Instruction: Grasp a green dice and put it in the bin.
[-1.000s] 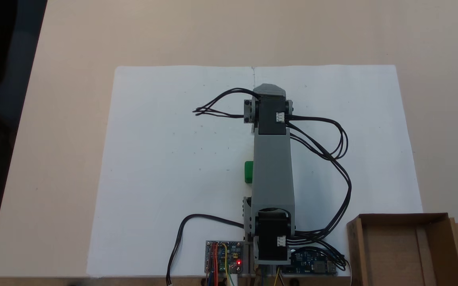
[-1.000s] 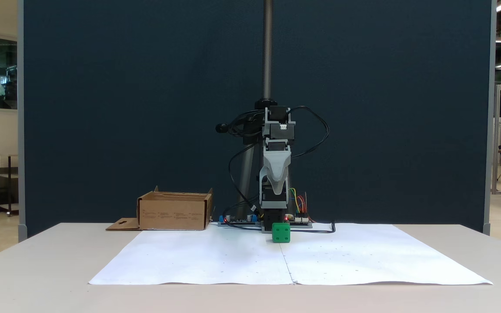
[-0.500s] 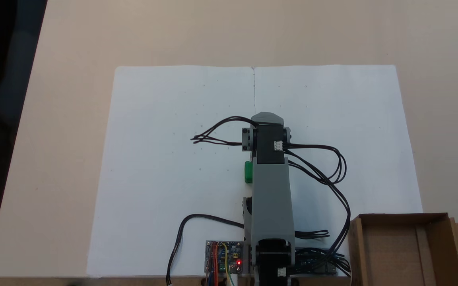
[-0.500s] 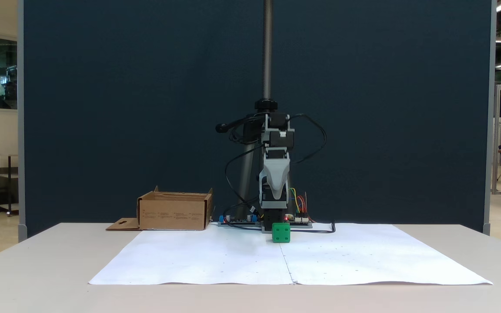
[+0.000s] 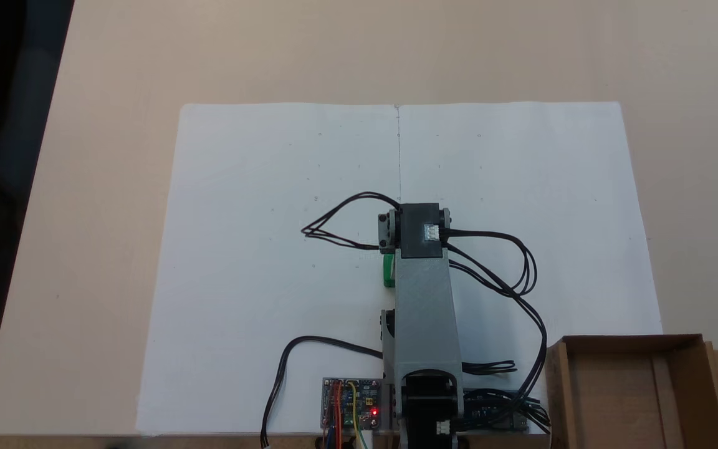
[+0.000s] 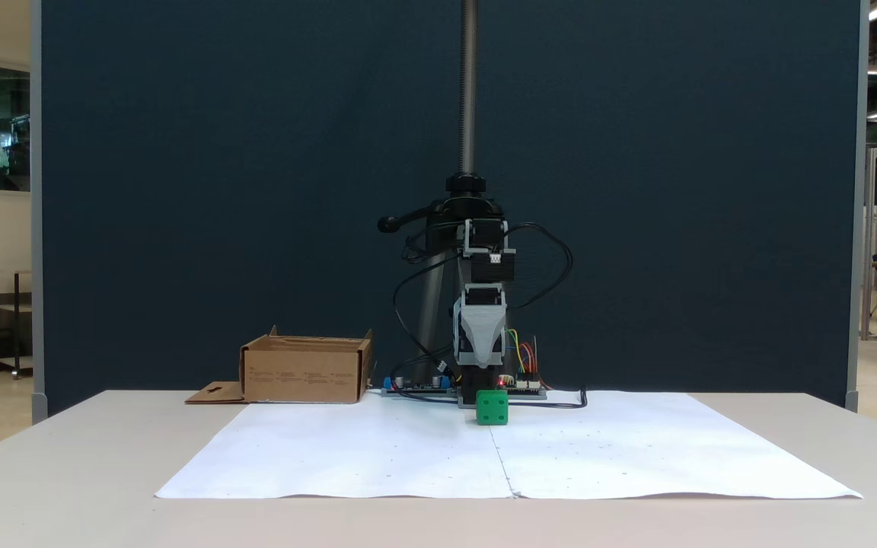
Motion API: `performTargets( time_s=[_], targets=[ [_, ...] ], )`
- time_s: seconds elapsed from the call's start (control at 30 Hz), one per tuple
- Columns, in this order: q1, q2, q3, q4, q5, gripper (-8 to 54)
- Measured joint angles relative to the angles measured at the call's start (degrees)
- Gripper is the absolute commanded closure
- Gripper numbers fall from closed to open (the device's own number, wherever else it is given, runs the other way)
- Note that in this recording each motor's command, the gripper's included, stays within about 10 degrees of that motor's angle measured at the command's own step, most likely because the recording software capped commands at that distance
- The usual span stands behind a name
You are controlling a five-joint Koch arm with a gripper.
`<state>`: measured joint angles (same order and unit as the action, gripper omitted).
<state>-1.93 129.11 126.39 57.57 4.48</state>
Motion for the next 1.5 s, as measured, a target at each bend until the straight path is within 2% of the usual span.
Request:
performTargets(
  time_s=[0.93,1.5],
  targets=[
    [-2.9,0.0,7.9,-0.1,-1.6,-1.0],
    [-3.0,0.0,11.0,-7.2,-1.6,1.7]
  ],
)
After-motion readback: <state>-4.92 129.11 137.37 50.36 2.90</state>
